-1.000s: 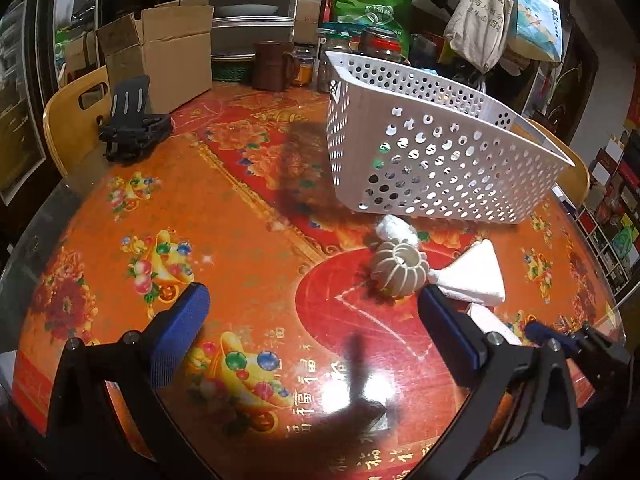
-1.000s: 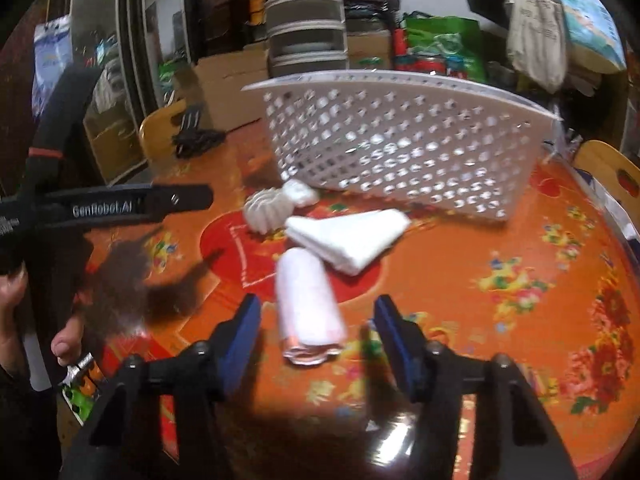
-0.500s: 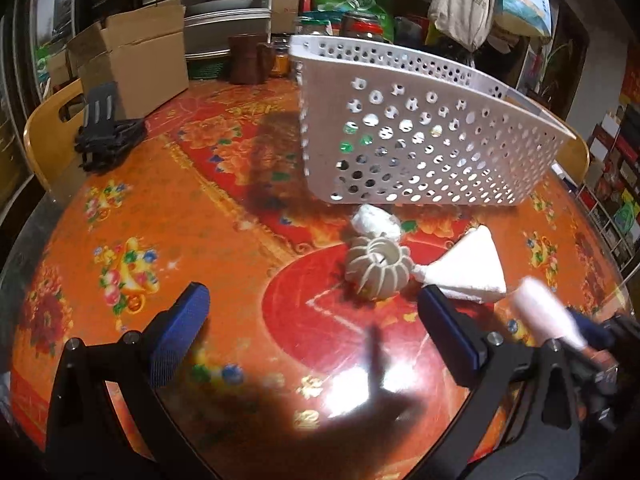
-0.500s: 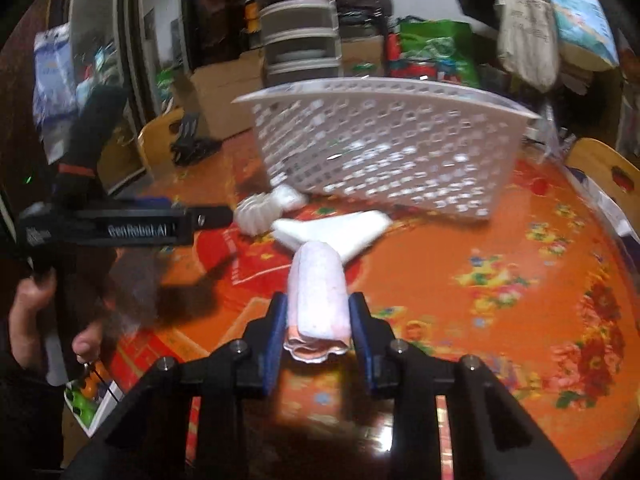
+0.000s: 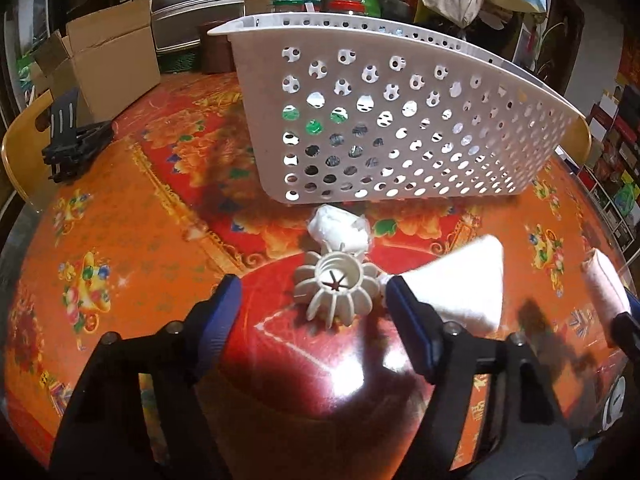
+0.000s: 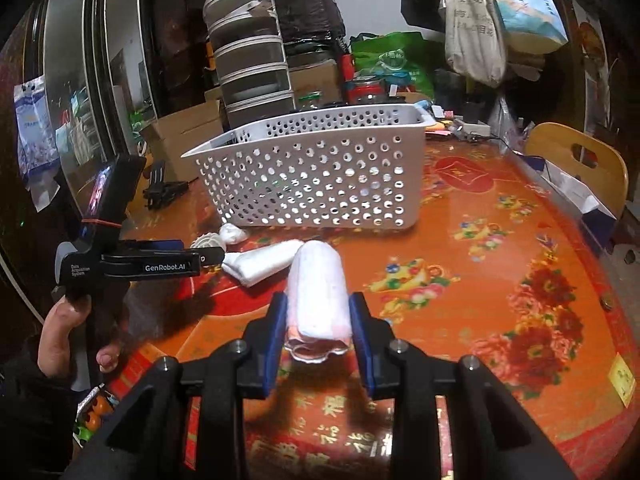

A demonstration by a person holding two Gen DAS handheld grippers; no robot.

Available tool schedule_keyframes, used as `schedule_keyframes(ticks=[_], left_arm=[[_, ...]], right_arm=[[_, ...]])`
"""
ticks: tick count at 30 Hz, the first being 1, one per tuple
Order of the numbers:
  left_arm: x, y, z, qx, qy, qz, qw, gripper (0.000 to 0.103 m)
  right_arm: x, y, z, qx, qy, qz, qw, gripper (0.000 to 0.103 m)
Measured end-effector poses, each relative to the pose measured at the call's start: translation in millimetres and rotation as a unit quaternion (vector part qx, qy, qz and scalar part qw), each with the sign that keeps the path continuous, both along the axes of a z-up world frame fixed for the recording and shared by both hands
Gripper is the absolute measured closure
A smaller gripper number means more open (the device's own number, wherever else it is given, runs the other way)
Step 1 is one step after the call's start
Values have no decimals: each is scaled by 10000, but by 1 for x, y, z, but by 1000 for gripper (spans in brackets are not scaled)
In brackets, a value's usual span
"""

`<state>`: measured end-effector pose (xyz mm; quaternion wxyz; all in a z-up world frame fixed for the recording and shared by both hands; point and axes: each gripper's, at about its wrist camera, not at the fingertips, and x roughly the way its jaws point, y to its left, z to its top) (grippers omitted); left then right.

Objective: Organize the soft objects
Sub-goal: 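Lift the pink roll with the right gripper while the left grasps the white ribbed ball, then carry the ball and pink roll over the basket and open both grippers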

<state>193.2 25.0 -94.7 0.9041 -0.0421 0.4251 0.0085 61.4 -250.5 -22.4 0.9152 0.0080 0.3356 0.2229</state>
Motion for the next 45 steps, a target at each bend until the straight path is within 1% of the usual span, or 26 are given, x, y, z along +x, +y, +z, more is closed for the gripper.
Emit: schedule_keyframes(ticks=[2,3,4,5,6,8,9,12,21,27,31,34,38,41,45], left_arm=[[1,-1,-1,0,2,-8,10000,37],[2,-2,-1,-8,12,-16,10000,42],[3,-1,-2,-37,15,-27,10000,50],[4,-2,-2,-71,11,-66,10000,54],[3,-3,-2,-100,-5,-122,9999,62],[0,-7,0,57,-65,-60,9999,62],[-3,-8,2,65,-129,-60,9999,62],[-12,-4,8,23,-266,-20,9996,62],[-44,17,34,71,-660,123,9977,62],[-69,33,62,61,-920,190,9956,62],[-78,40,82,35,-1026,218,9945,62],[-80,42,98,93,-1130,217,9933,62],[-75,41,125,72,-1274,106,9918,62],[-69,37,148,110,-1429,14,9897,62],[-57,32,175,133,-1538,-79,9880,62]], right_arm=[[1,-2,1,0,-12,-6,10000,73],[1,-3,1,3,-13,-6,10000,73],[1,-3,1,16,-10,-8,10000,73],[1,-4,0,32,-7,-9,10000,73],[0,-4,0,42,-5,-11,10000,73],[0,-6,-1,60,4,-18,10000,73],[0,-6,-1,55,3,-24,10000,73],[0,-8,0,62,-17,-45,10000,73],[2,-11,8,36,-110,-71,9999,73],[3,-4,18,-36,-253,2,9997,73],[7,0,32,-109,-392,63,9992,73],[12,2,43,-132,-475,114,9987,73],[27,5,65,-186,-587,176,9979,73],[42,12,82,-409,-693,156,9966,73],[63,17,102,-528,-792,113,9954,73]])
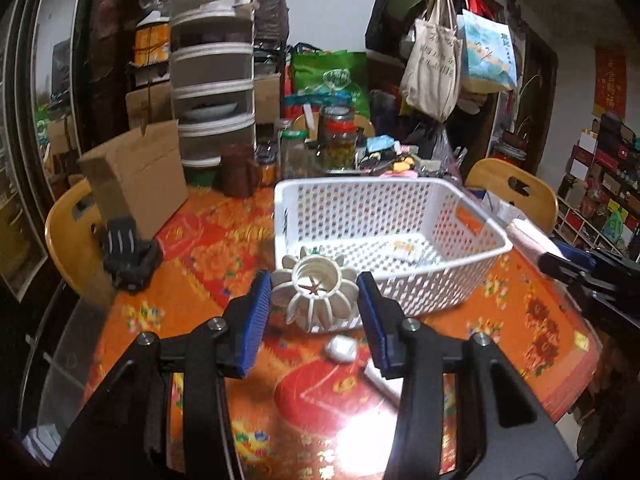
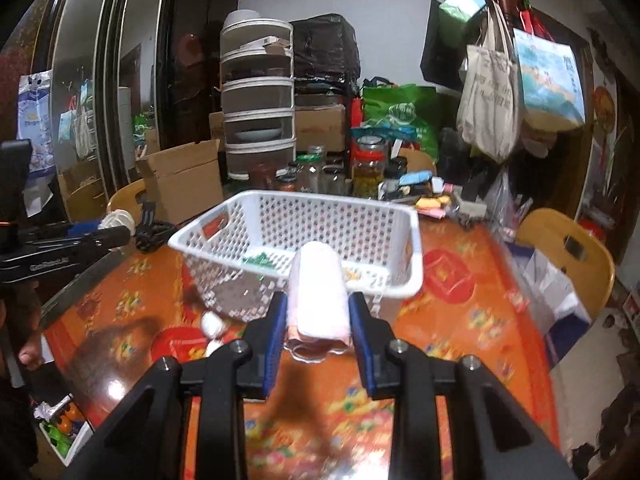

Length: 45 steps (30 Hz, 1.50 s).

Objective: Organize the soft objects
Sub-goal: 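Carry the ball and pink roll over the basket and open both grippers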

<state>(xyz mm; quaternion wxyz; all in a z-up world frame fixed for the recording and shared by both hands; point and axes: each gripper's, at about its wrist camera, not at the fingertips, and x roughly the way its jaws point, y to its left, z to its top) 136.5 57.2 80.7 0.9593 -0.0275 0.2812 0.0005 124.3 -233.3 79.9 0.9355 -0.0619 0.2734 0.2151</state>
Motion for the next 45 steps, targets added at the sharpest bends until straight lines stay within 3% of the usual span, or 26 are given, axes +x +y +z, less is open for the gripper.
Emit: schedule_keyframes(ticks=[9,16,20,28,37,45], left_arm=[[58,-19,43,106,123,-221,9996,62],[137,-29,48,43,691,-216,9974,62],[175,-35,31,87,1010,-210,9946,62],[229,-46,-31,245,1697,-197,9850,62],[242,-46,-72,236,2025,-179,9788,62],[244,-45,-89,359,2188,-176,9750,62]], right_arm=[[60,11,19,-5,292,103,9995,73],[122,30,7,-418,749,-218,9961,73],[151,40,-11,-662,1025,-314,9920,73],[186,53,-56,-1042,1444,-363,9834,73],[193,65,-75,-1290,1608,-302,9781,73],[195,69,-81,-1346,1787,-249,9743,73]])
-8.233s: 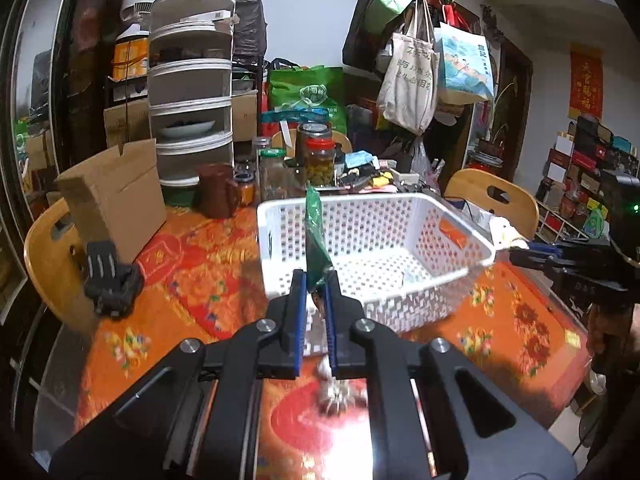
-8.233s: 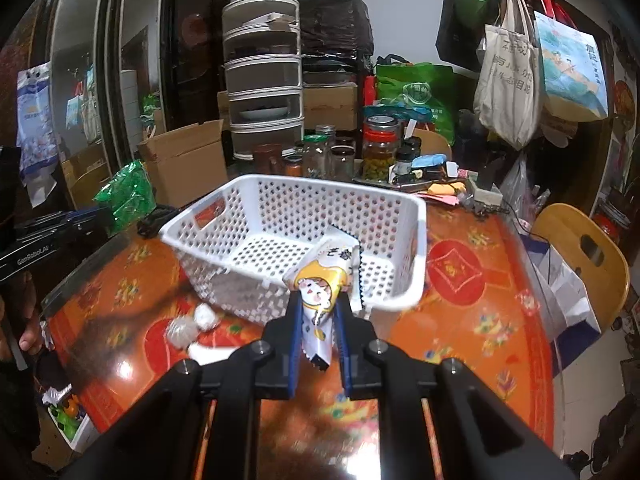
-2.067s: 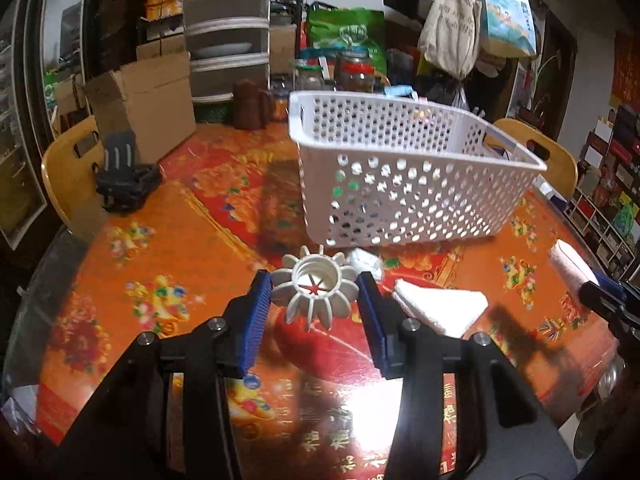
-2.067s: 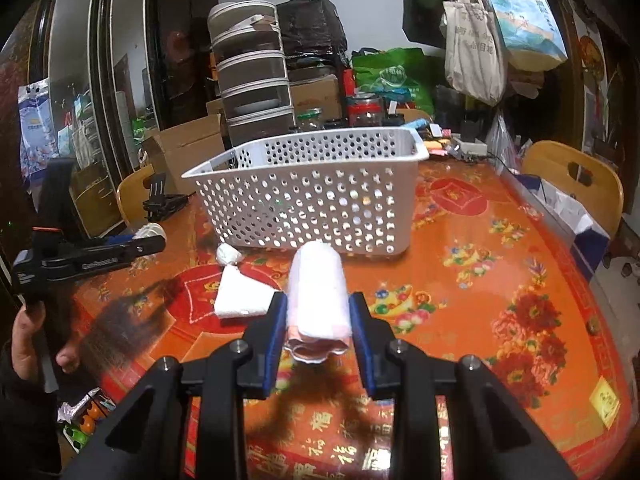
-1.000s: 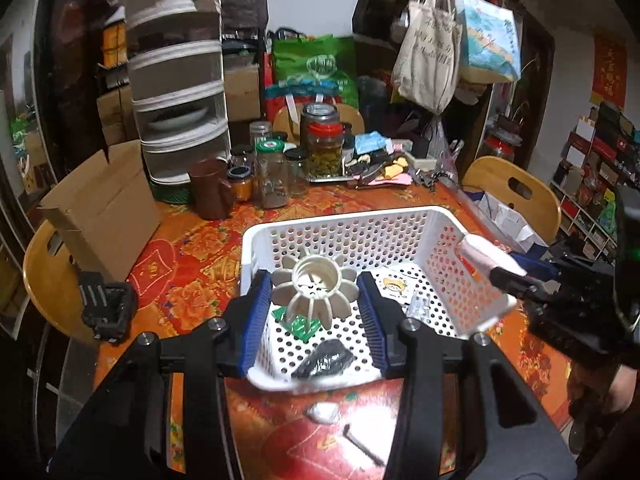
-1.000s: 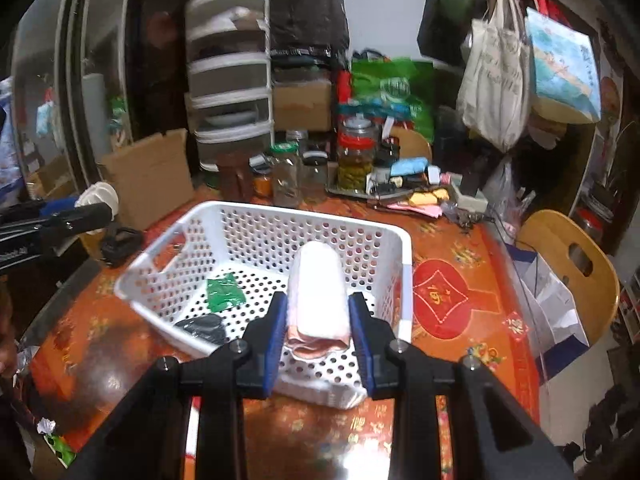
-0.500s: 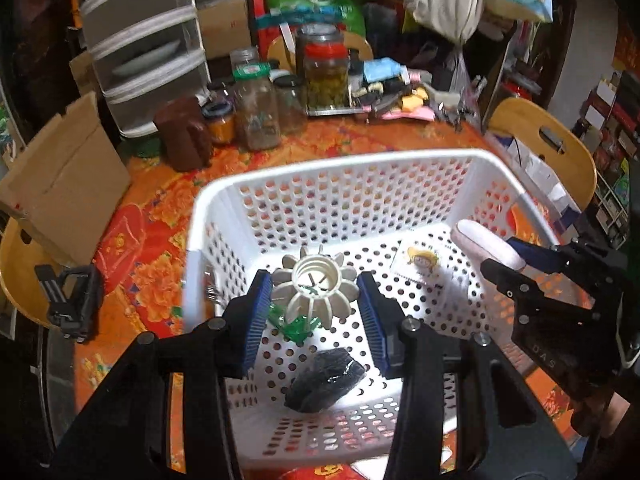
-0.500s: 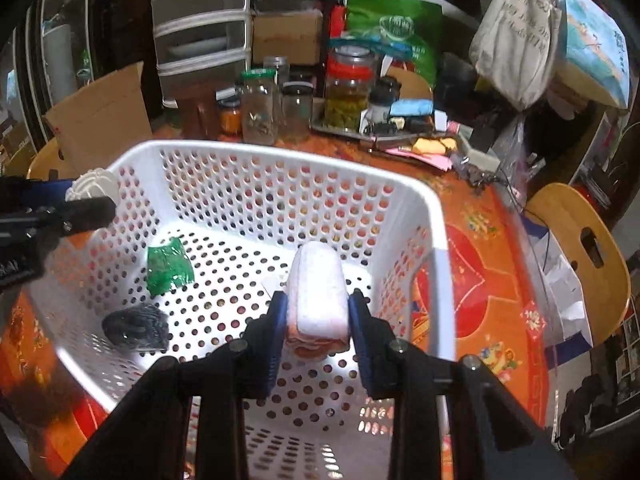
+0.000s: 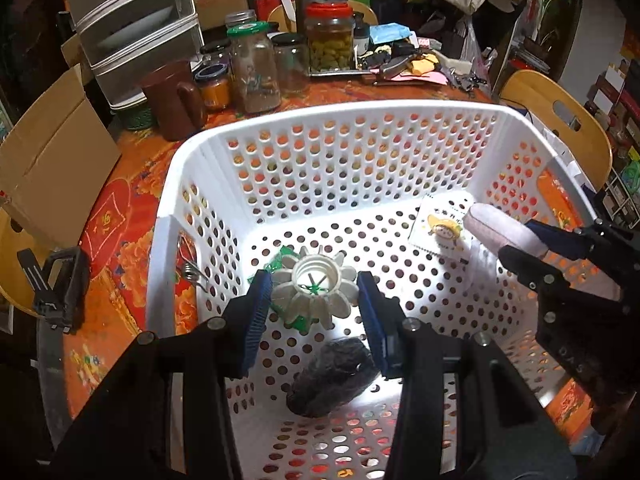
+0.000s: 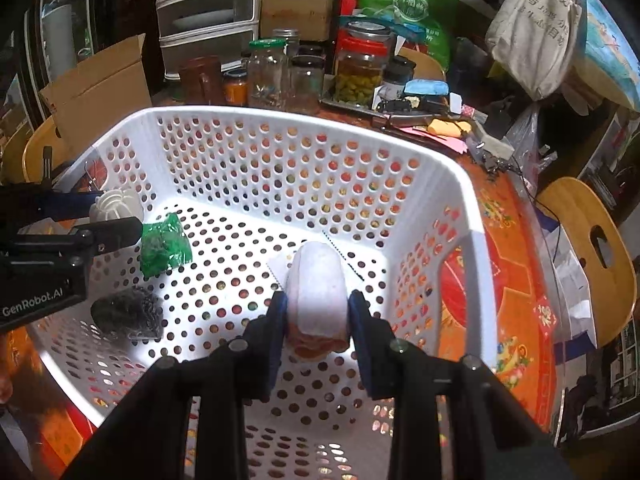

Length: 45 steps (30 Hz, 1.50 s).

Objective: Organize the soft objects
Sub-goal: 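Carry the ball and pink roll over the basket and open both grippers, then withdraw both grippers from the basket toward the remaining white items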

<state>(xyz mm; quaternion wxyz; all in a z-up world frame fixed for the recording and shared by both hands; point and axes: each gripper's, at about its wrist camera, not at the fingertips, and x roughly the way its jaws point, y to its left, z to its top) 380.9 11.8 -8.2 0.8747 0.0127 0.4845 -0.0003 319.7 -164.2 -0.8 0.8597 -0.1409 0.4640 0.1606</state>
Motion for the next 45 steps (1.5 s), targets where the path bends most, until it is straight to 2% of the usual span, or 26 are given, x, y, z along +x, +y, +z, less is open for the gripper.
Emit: schedule_keyframes(ticks=[3,7,9,11,12,14,15,17,19,23,29,33,36,40,44,45], left_arm=[[-2,1,1,8,-9,3,10000,59],[-4,3,4,-2,-83,2,10000,40],[-6,4,6,-68,-134,-10,9999,38],[-10,6,10,-190,-156,-25,9997,37],[-13,7,14,-244,-206,-32,9995,36],[-21,7,20,-261,-296,-43,9992,24],[-26,7,25,-203,-385,-10,9991,13],[-35,5,34,-35,-584,67,9983,7],[-46,2,43,93,-744,20,9972,2],[-78,2,63,271,-1123,61,9933,0],[-147,19,73,53,-1407,195,9899,0],[-185,35,45,-252,-1256,275,9914,0],[-196,42,14,-222,-1122,535,9920,0],[-184,32,-21,-436,-793,376,9952,0],[-170,14,-42,-277,-689,215,9970,2],[-165,12,-47,-263,-644,196,9974,7]], right_arm=[[0,0,-2,4,47,-29,10000,73],[-3,-1,3,32,-95,-55,9999,69],[-5,-2,5,114,-144,-40,9998,60],[-8,0,9,114,-257,-48,9996,33],[-10,0,12,143,-311,-38,9994,30],[-13,-3,17,231,-368,-51,9990,29],[-14,-5,19,276,-376,-66,9989,28],[-17,-8,25,372,-429,-80,9984,8],[-21,-11,33,442,-535,-111,9975,1],[-33,-21,48,662,-727,-104,9951,0],[-63,-40,62,838,-963,-180,9917,0],[-90,-62,55,1065,-968,-228,9893,0],[-114,-81,49,1150,-1092,-440,9864,0],[-154,-100,39,1507,-1346,-667,9771,0],[-186,-109,21,1783,-1273,-732,9730,0],[-190,-109,18,1810,-1229,-729,9731,0]])
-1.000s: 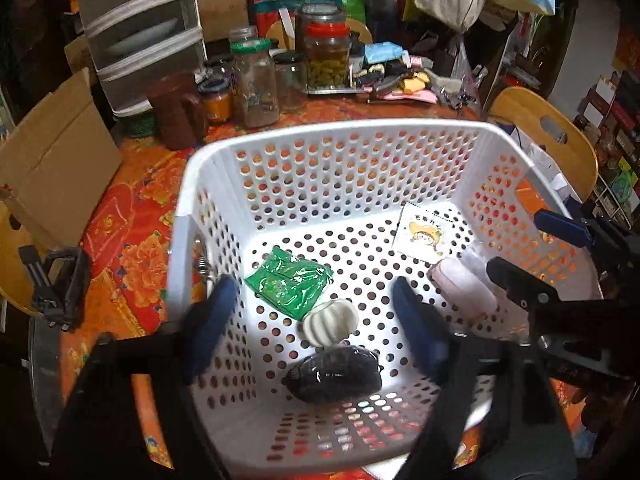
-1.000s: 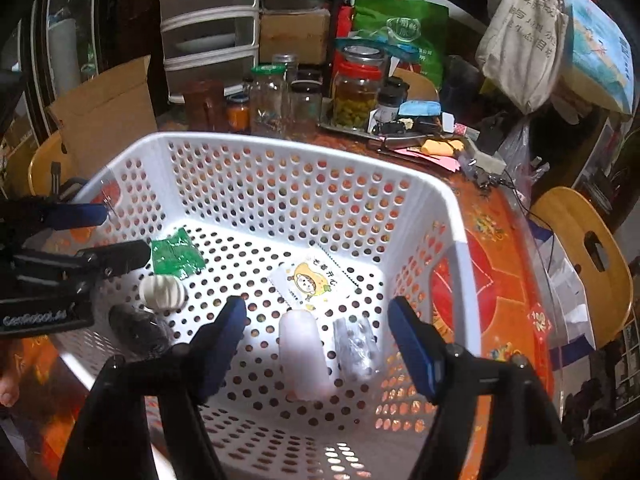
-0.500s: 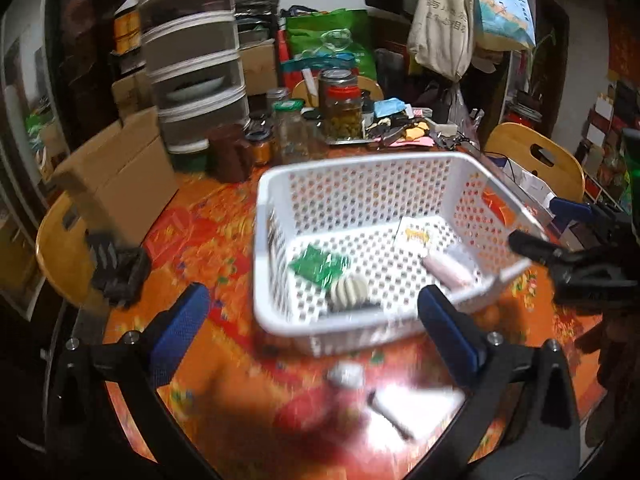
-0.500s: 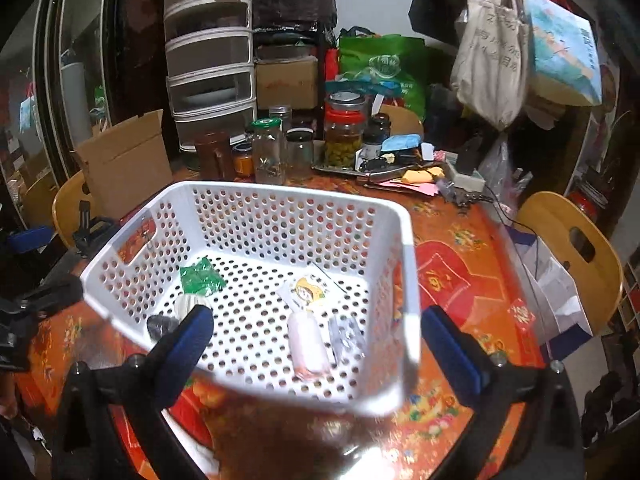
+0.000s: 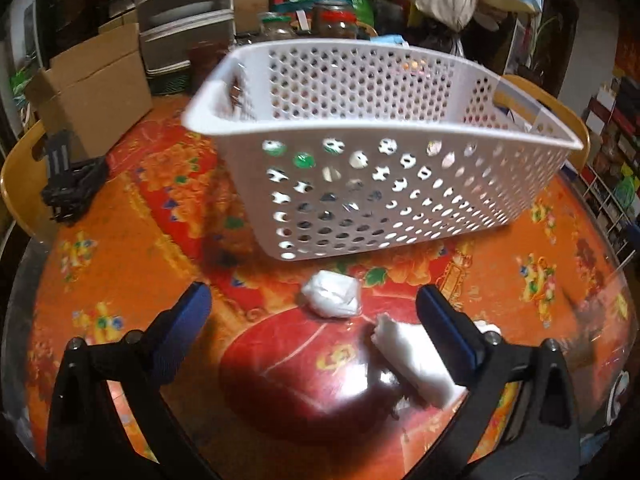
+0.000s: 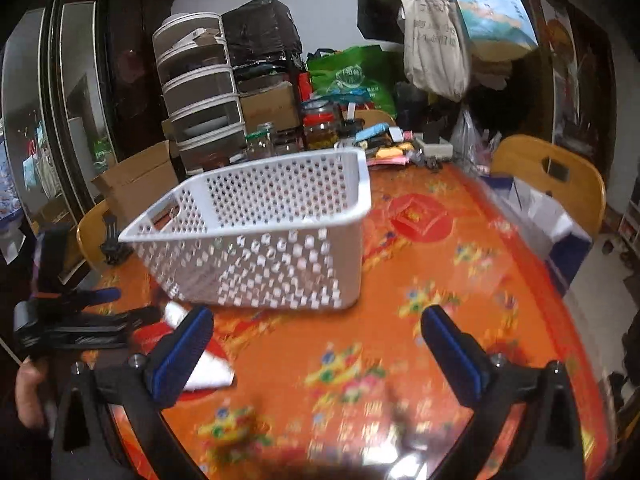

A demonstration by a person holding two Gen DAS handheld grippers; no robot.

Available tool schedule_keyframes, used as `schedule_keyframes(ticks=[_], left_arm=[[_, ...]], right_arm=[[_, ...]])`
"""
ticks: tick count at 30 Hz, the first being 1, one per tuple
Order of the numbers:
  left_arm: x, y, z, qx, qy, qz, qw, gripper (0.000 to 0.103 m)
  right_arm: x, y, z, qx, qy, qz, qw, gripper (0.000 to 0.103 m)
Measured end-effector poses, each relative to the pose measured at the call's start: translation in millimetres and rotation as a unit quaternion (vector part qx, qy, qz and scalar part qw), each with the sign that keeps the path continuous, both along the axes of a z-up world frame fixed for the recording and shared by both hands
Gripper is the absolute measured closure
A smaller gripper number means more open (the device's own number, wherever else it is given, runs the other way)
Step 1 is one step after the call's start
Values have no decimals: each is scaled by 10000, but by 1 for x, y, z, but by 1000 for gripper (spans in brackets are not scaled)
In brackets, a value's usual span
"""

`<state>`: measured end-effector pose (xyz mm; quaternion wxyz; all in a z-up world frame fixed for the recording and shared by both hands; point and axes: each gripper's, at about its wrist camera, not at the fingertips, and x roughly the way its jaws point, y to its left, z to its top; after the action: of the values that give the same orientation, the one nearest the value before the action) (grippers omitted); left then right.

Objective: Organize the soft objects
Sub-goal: 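Withdraw both grippers from the basket toward the remaining white items, then grasp the white folded cloth with the right gripper while the left grasps the crumpled white item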

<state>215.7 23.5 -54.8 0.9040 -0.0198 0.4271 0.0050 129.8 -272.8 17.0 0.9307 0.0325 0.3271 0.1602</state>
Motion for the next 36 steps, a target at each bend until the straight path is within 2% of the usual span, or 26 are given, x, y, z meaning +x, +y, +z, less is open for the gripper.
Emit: schedule_keyframes(ticks=[3,5,7,9,11,12,13,14,18,20,23,28,31,36], left_arm=[[10,-2,-16,7,173,81,9998,23],[17,-1,-25,-31,264,133,9996,26],[22,-2,-34,-71,341,148,9993,37],[27,-5,-40,-76,391,140,9991,42],[27,-7,-40,-44,305,119,9995,53],[27,-7,-40,-44,299,119,9995,65],[26,-7,-39,-84,293,103,9995,67],[24,-6,-38,-121,277,97,9995,67],[3,4,-28,133,0,231,9996,68],[-6,10,-25,21,-21,247,9997,68],[-20,28,-19,-153,-114,346,9992,68],[-40,54,-14,-355,-272,501,9977,67],[-43,74,-21,-519,-250,586,9966,67],[-51,86,-27,-648,-299,587,9957,67]], right_arm=[[-15,2,-6,126,95,88,9998,0],[-24,5,-6,155,76,190,9997,0],[-30,9,-3,157,6,279,9995,0],[-33,12,-1,103,-46,346,9993,0],[-33,15,0,114,-39,374,9992,0],[-33,17,-1,132,-36,398,9991,0],[-33,20,-2,141,-21,448,9989,0],[-31,24,-6,115,20,505,9987,0],[-29,43,-24,232,327,797,9960,0],[-26,62,-40,189,616,1044,9924,0],[-22,89,-56,26,802,1382,9872,0],[-12,117,-73,-227,1013,1621,9813,1],[-7,128,-78,-349,1087,1703,9788,7],[-2,139,-85,-596,1160,1673,9772,24]])
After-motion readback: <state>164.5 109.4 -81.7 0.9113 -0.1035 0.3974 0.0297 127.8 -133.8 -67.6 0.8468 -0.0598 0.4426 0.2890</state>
